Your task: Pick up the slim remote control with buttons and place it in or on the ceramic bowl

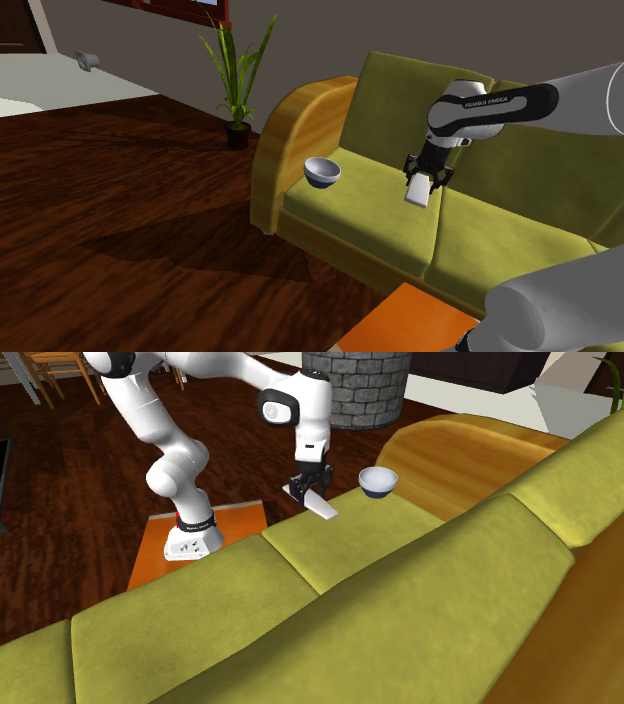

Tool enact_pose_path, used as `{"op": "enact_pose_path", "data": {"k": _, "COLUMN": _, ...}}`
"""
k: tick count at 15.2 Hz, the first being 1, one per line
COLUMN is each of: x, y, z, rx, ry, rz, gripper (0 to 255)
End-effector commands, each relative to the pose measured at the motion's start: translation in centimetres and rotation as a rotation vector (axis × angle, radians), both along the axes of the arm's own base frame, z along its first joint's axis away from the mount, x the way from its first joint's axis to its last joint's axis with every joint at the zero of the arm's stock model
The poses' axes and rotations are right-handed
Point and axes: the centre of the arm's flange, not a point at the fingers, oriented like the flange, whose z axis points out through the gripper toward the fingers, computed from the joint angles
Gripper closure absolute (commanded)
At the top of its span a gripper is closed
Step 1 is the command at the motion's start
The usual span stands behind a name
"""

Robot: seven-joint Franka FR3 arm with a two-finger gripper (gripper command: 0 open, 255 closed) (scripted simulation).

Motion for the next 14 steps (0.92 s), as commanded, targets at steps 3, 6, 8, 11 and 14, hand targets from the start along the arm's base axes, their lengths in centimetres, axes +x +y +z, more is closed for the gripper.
{"op": "enact_pose_path", "data": {"k": 3, "x": -0.2, "y": 0.0, "z": 2.2, "rx": 0.000, "ry": 0.000, "rz": 0.000, "gripper": 255}}
{"op": "enact_pose_path", "data": {"k": 6, "x": -0.2, "y": 0.0, "z": 3.5, "rx": 0.000, "ry": 0.000, "rz": 0.000, "gripper": 255}}
{"op": "enact_pose_path", "data": {"k": 8, "x": 2.2, "y": 1.2, "z": 3.5, "rx": 0.000, "ry": 0.000, "rz": 0.000, "gripper": 255}}
{"op": "enact_pose_path", "data": {"k": 11, "x": 5.7, "y": 3.0, "z": 3.5, "rx": 0.000, "ry": 0.000, "rz": 0.000, "gripper": 255}}
{"op": "enact_pose_path", "data": {"k": 14, "x": 9.2, "y": 4.8, "z": 3.5, "rx": 0.000, "ry": 0.000, "rz": 0.000, "gripper": 255}}
